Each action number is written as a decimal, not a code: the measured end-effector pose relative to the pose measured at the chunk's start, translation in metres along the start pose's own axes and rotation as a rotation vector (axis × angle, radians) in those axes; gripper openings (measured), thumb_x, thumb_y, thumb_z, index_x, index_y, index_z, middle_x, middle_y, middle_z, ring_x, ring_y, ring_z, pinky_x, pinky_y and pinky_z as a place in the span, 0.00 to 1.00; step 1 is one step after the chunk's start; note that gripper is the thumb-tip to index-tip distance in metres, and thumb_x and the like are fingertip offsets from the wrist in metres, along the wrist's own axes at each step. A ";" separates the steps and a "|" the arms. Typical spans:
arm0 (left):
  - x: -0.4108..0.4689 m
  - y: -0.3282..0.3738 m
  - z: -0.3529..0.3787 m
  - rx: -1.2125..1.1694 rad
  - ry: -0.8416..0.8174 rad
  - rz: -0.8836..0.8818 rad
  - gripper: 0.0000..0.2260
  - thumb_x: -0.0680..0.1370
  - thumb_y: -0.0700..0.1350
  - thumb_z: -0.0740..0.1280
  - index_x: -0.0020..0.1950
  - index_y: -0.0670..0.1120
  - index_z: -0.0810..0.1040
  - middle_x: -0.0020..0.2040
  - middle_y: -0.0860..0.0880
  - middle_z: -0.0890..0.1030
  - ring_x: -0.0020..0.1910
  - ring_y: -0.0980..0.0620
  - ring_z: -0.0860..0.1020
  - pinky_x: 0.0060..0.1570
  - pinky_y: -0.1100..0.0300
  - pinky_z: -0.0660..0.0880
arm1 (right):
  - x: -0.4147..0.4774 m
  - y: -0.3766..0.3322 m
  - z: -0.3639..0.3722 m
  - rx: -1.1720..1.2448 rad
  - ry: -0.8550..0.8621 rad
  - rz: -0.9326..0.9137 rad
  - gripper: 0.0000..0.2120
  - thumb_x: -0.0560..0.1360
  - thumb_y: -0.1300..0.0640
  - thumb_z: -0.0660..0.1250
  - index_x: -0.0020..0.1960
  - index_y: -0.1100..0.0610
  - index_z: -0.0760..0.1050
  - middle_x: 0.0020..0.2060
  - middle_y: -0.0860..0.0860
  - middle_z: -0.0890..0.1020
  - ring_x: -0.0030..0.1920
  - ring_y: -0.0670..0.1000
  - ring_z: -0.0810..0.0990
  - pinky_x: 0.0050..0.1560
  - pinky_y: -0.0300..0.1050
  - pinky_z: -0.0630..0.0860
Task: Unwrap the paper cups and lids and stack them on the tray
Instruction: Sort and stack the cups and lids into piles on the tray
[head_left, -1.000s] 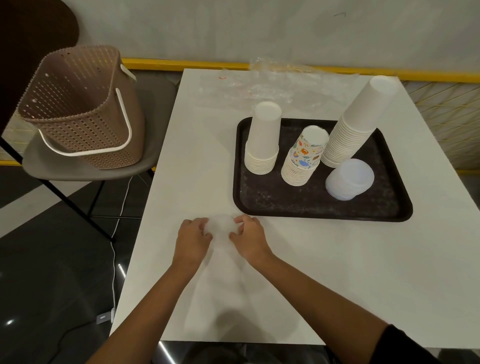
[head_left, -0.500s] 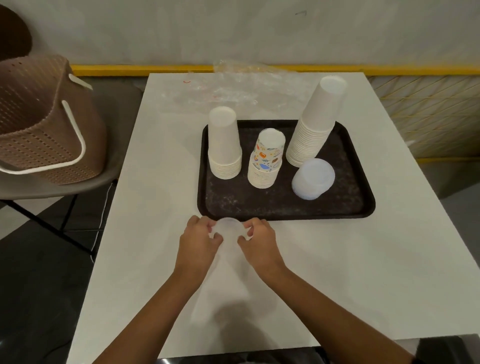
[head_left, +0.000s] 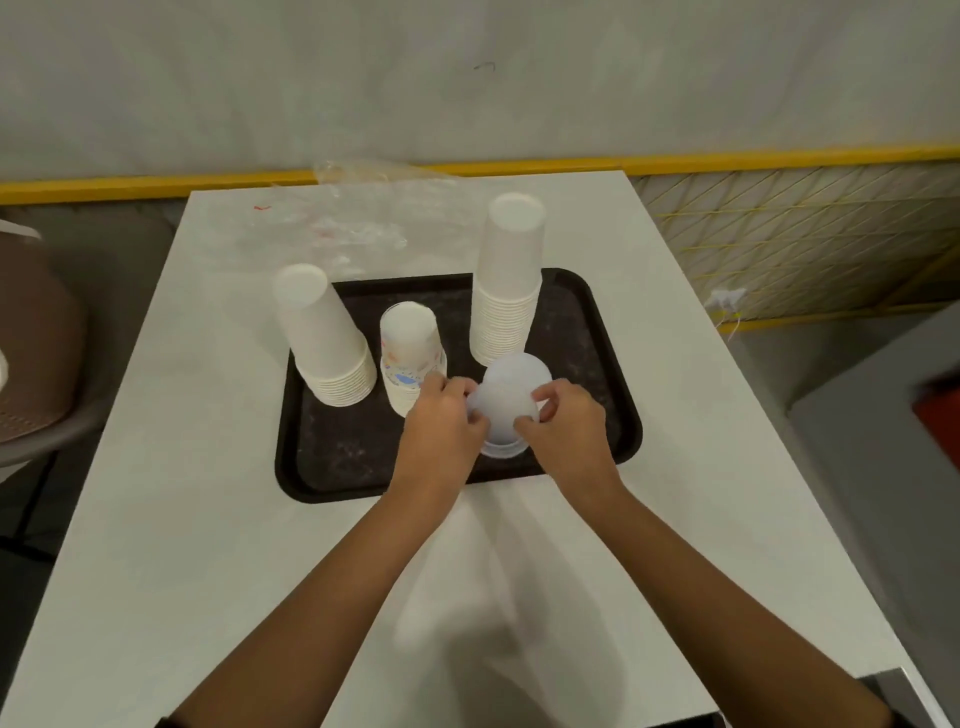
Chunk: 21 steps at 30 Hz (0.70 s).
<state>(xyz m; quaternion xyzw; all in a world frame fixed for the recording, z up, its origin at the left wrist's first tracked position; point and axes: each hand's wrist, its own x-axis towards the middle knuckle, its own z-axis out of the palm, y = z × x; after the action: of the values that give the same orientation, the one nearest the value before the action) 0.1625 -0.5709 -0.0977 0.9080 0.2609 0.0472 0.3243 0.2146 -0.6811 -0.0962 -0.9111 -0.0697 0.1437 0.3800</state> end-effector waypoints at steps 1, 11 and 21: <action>0.005 0.007 0.002 -0.012 0.014 0.001 0.16 0.78 0.43 0.63 0.66 0.45 0.72 0.64 0.46 0.71 0.59 0.50 0.72 0.59 0.62 0.69 | 0.008 -0.001 -0.006 -0.003 0.006 -0.011 0.17 0.73 0.59 0.69 0.61 0.58 0.72 0.57 0.56 0.75 0.48 0.47 0.73 0.40 0.27 0.70; 0.024 0.021 0.028 -0.011 0.002 -0.087 0.21 0.79 0.43 0.62 0.72 0.45 0.66 0.67 0.45 0.71 0.62 0.48 0.72 0.64 0.57 0.68 | 0.058 0.001 -0.018 -0.023 -0.072 -0.044 0.14 0.73 0.60 0.69 0.57 0.61 0.74 0.54 0.57 0.78 0.48 0.50 0.75 0.55 0.42 0.74; 0.027 0.019 0.034 -0.027 0.012 -0.103 0.20 0.78 0.43 0.63 0.71 0.45 0.68 0.66 0.46 0.72 0.60 0.48 0.74 0.64 0.56 0.71 | 0.067 0.009 -0.017 0.013 -0.135 -0.014 0.15 0.74 0.60 0.68 0.60 0.60 0.73 0.56 0.59 0.78 0.54 0.55 0.78 0.59 0.51 0.76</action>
<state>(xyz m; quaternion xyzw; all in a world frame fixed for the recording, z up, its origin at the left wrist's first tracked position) 0.2028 -0.5885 -0.1153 0.8886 0.3086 0.0393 0.3371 0.2838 -0.6833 -0.1052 -0.8964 -0.1004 0.2026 0.3812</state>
